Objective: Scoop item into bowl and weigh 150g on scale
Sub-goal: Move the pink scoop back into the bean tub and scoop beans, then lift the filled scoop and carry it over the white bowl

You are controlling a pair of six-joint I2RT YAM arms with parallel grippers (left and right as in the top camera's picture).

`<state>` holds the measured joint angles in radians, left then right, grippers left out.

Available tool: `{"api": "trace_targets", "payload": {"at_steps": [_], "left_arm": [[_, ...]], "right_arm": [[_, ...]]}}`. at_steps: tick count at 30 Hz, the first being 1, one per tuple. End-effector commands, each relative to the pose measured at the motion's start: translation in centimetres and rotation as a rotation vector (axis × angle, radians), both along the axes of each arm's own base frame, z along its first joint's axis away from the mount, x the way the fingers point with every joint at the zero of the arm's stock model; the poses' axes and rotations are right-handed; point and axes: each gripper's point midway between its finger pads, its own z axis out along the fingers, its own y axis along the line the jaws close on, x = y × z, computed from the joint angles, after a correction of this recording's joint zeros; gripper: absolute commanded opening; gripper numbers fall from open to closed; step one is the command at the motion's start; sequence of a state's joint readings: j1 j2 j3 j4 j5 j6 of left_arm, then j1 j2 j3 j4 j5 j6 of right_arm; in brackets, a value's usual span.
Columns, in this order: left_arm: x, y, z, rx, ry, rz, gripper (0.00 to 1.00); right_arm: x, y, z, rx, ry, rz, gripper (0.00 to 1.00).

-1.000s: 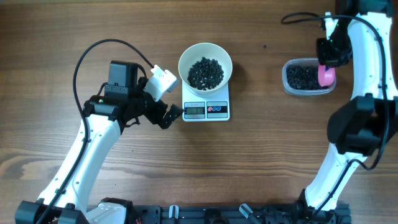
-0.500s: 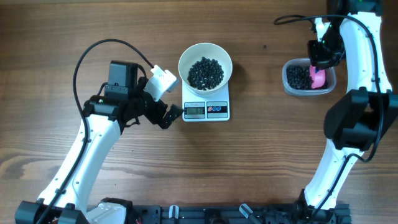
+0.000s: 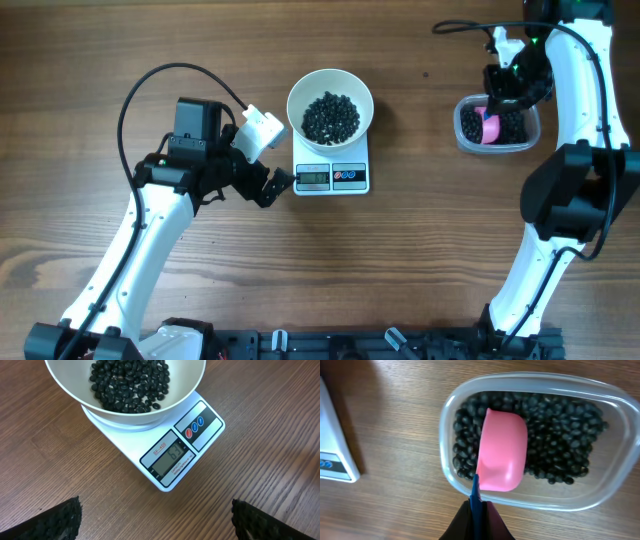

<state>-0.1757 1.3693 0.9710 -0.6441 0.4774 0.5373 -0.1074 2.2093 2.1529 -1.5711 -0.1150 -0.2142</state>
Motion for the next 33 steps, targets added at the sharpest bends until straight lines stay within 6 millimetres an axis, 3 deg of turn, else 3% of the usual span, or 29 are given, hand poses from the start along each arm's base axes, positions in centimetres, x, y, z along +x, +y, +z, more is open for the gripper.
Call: {"api": "trace_targets", "payload": {"at_steps": [1, 12, 24, 30, 33], "left_arm": [[-0.2, -0.1, -0.1, -0.014, 0.006, -0.01, 1.0], [-0.2, -0.1, -0.1, -0.014, 0.006, -0.01, 1.0], [-0.2, -0.1, -0.1, -0.014, 0.006, -0.01, 1.0], [-0.2, -0.1, -0.1, -0.014, 0.006, -0.01, 1.0], [-0.2, -0.1, -0.1, -0.014, 0.006, -0.01, 1.0]], "right_arm": [[0.0, 2.6, -0.7, 0.139, 0.018, 0.047, 0.04], [-0.1, 0.1, 0.0, 0.271, -0.013, -0.027, 0.04], [-1.2, -8.7, 1.2, 0.413, -0.102, -0.281, 0.04], [-0.3, -8.2, 2.9, 0.564, -0.192, -0.286, 0.04], [0.4, -6.8, 4.3, 0.633, -0.238, -0.259, 0.04]]}}
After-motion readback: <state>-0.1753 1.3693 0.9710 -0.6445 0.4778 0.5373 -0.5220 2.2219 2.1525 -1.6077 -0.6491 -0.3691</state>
